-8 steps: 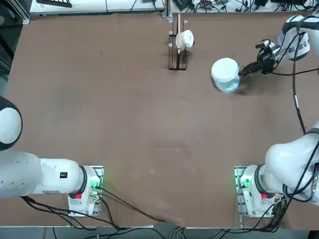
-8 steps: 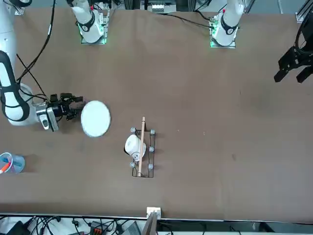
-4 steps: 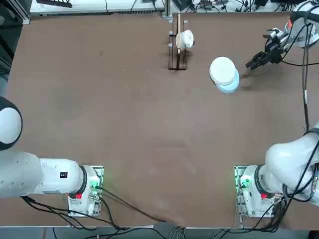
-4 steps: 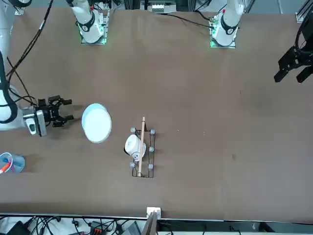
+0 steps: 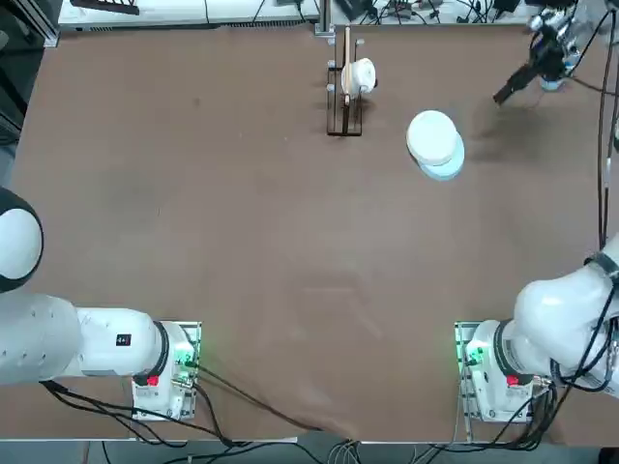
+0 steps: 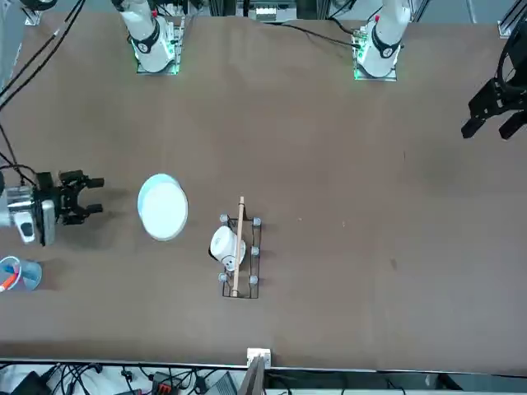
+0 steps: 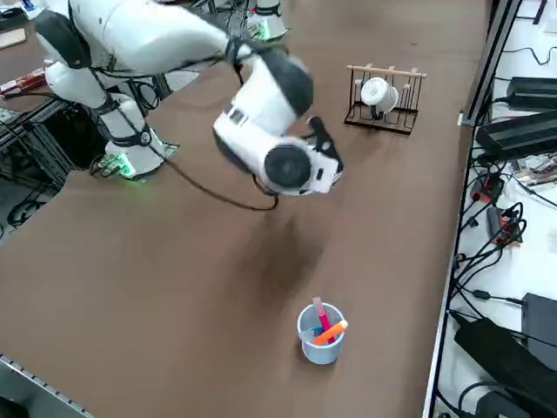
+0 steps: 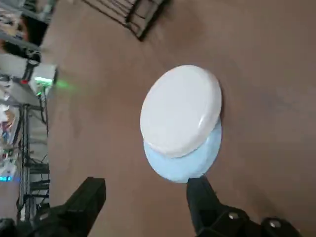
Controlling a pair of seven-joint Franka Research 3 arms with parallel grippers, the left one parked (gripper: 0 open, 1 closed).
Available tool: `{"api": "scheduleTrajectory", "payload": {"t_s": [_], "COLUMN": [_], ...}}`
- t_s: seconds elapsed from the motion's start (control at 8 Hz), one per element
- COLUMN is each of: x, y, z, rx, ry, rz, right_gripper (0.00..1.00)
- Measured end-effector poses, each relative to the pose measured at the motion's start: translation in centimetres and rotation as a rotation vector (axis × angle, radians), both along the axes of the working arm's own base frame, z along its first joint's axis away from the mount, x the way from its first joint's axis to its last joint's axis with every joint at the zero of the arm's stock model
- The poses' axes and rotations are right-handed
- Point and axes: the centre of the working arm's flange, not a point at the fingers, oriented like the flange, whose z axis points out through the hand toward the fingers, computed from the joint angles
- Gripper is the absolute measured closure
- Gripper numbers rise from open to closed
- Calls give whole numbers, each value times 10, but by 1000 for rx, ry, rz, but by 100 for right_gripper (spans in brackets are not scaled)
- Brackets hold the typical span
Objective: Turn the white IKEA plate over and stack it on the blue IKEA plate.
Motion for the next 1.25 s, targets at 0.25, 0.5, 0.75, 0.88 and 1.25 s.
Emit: {"api": "scheduleTrajectory", "payload": {"t_s": [0.25, 0.5, 0.75, 0.88, 1.25], "x": [17, 29, 34, 30, -19], "y": [41, 85, 153, 185, 242], "z": [43, 73, 79, 64, -14], "rx": [-223, -477, -697, -772, -893], "ry": [82, 115, 127, 127, 103], "rz": [-140, -304, -460, -534, -719], "right_gripper": [0, 0, 0, 0, 0]}}
